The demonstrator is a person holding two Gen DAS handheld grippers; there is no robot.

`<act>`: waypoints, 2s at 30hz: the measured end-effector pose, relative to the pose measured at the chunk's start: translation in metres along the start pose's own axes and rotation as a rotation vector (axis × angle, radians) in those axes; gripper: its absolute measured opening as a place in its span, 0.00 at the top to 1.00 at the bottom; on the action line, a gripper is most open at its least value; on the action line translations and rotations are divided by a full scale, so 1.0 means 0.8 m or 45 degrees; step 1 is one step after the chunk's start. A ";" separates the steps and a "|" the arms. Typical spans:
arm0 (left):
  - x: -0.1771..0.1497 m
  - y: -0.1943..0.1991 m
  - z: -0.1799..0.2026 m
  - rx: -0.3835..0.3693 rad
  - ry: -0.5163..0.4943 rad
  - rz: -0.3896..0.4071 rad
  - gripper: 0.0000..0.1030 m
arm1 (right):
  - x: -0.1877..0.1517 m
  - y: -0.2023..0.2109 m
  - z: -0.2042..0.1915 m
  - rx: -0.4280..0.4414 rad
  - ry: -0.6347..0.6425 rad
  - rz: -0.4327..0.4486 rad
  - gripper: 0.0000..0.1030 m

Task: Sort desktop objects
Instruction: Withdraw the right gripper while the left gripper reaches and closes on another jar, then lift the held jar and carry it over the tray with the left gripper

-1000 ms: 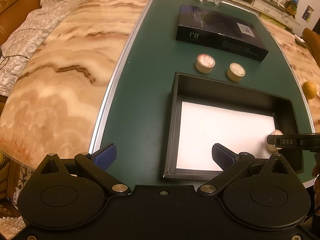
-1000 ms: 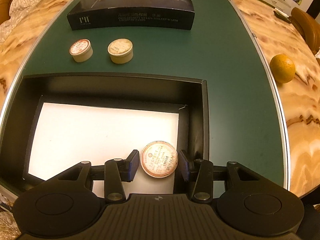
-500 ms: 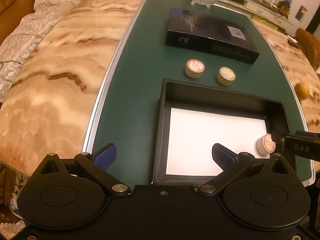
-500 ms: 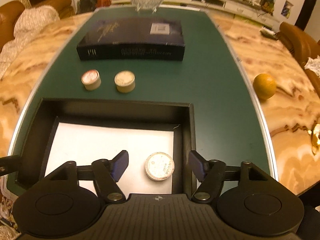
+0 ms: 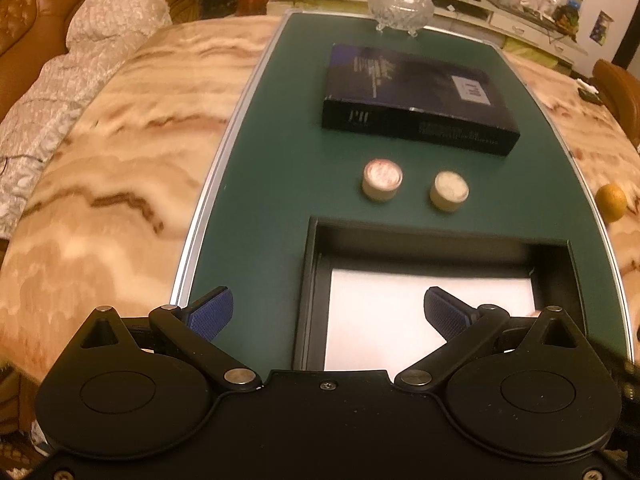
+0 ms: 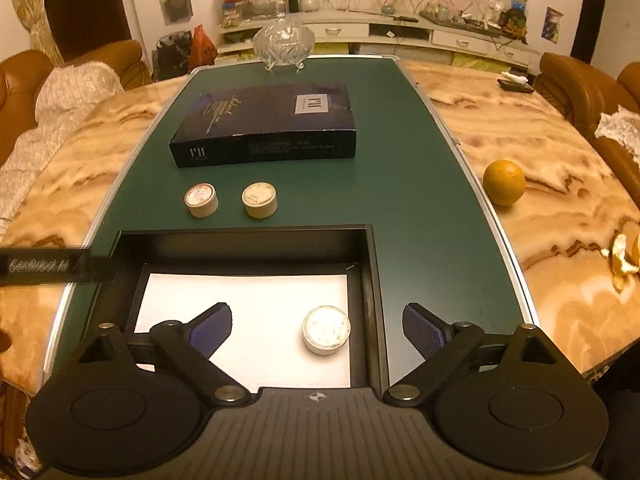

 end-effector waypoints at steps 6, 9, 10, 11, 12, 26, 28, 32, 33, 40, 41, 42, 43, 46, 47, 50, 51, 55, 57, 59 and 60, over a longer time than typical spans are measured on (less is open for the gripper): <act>0.032 -0.015 0.023 -0.023 -0.048 0.015 0.00 | -0.006 0.006 0.009 0.030 -0.065 0.011 0.08; 0.049 -0.031 0.034 -0.030 -0.076 0.013 0.00 | -0.009 0.007 0.016 0.042 -0.098 0.018 0.08; 0.054 -0.038 0.037 -0.039 -0.079 0.009 0.00 | -0.011 0.007 0.019 0.046 -0.109 0.017 0.08; 0.059 -0.044 0.040 -0.049 -0.081 0.004 0.00 | -0.012 0.006 0.022 0.049 -0.120 0.015 0.08; 0.063 -0.051 0.042 -0.051 -0.081 -0.004 0.00 | -0.014 0.004 0.025 0.052 -0.130 0.013 0.08; 0.096 -0.140 0.073 -0.142 -0.135 -0.073 0.17 | -0.021 -0.011 0.046 0.087 -0.201 0.005 0.08; 0.097 -0.151 0.074 -0.147 -0.129 -0.090 0.20 | -0.021 -0.014 0.047 0.089 -0.204 0.003 0.08; 0.099 -0.165 0.074 -0.155 -0.119 -0.104 0.31 | -0.022 -0.020 0.052 0.095 -0.217 -0.004 0.08; 0.099 -0.168 0.075 -0.165 -0.111 -0.114 0.36 | -0.022 -0.021 0.053 0.096 -0.220 -0.005 0.08; 0.098 -0.182 0.075 -0.151 -0.132 -0.131 0.50 | -0.023 -0.026 0.053 0.098 -0.225 -0.009 0.08; 0.099 -0.182 0.075 -0.151 -0.133 -0.131 0.51 | -0.023 -0.026 0.053 0.098 -0.224 -0.009 0.08; 0.100 -0.183 0.076 -0.149 -0.135 -0.131 0.51 | -0.023 -0.026 0.053 0.098 -0.222 -0.010 0.08; 0.101 -0.183 0.075 -0.142 -0.140 -0.130 0.51 | -0.023 -0.027 0.053 0.097 -0.222 -0.010 0.08; 0.103 -0.184 0.074 -0.108 -0.169 -0.115 0.51 | -0.024 -0.027 0.053 0.098 -0.223 -0.012 0.08; 0.104 -0.185 0.074 -0.105 -0.172 -0.117 0.50 | -0.024 -0.027 0.052 0.098 -0.222 -0.012 0.08; 0.106 -0.190 0.073 -0.105 -0.168 -0.124 0.50 | -0.026 -0.028 0.052 0.094 -0.219 -0.015 0.08; 0.106 -0.192 0.073 -0.099 -0.169 -0.127 0.50 | -0.026 -0.029 0.052 0.094 -0.220 -0.018 0.08; 0.107 -0.199 0.073 -0.076 -0.183 -0.133 0.50 | -0.027 -0.030 0.053 0.096 -0.225 -0.021 0.08; 0.107 -0.201 0.071 -0.077 -0.176 -0.137 0.50 | -0.026 -0.031 0.054 0.093 -0.226 -0.020 0.08; 0.107 -0.202 0.070 -0.075 -0.175 -0.139 0.53 | -0.026 -0.031 0.055 0.092 -0.230 -0.019 0.08; 0.107 -0.203 0.070 -0.070 -0.178 -0.141 0.54 | -0.026 -0.032 0.056 0.091 -0.232 -0.019 0.07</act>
Point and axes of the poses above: each gripper's, at about its wrist camera, not at the fingertips, and y roughly against the way its jaws point, z to its right, x to its top, the point moved 10 cm from there along -y, roughly the way its jaws point, and after that the axes turned 2 degrees about y, right-handed, at the moved point
